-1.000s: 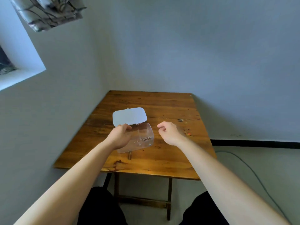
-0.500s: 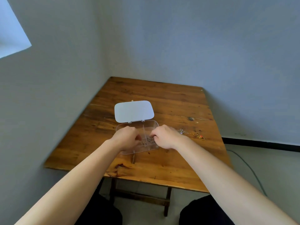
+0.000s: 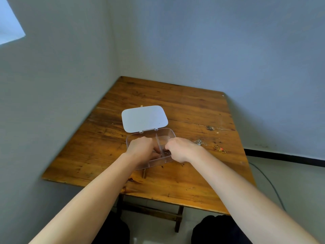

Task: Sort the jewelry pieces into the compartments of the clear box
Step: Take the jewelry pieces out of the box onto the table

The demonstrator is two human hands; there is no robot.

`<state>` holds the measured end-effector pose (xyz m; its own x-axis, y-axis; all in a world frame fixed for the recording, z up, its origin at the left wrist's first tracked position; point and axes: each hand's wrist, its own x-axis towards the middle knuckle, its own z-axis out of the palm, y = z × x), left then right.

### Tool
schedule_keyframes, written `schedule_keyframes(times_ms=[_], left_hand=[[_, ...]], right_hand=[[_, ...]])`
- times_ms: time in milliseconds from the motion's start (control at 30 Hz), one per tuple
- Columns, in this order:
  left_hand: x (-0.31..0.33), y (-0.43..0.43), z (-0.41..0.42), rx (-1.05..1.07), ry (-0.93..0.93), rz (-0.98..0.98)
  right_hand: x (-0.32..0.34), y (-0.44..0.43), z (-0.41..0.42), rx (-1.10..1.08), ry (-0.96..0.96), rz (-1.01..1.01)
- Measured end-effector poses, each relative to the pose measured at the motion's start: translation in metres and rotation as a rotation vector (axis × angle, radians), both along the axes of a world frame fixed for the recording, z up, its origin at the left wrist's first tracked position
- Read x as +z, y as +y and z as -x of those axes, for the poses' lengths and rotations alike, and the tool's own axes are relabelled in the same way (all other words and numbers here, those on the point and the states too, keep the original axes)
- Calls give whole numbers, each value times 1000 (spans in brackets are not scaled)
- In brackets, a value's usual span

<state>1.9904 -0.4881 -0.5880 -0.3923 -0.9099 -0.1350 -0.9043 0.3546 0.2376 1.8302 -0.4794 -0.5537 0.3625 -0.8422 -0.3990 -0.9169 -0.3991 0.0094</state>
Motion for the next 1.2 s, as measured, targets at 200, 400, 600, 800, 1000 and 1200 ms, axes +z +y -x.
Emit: schedule_keyframes(times_ms=[200,400,600,800,1000,1200], left_hand=[[0,0,-4,-9,27,-14],[-3,-1,-5,2,76,-32],[-9,-1,-7,3,101,-9],[-10,-2,-8,0,120,1],[-10,-3,-13,-12,187,-11],[-6,-4,-17,58,351,-25]], right_hand=[[11,2,2,-54,-27,-196],[-2,11,3,22,-30,-126],[-10,0,10,-73,-324,-85],[-19,0,22,-136,-526,-87],[-29,11,32,-215,-712,10],[-34,21,36,-344,-913,16]])
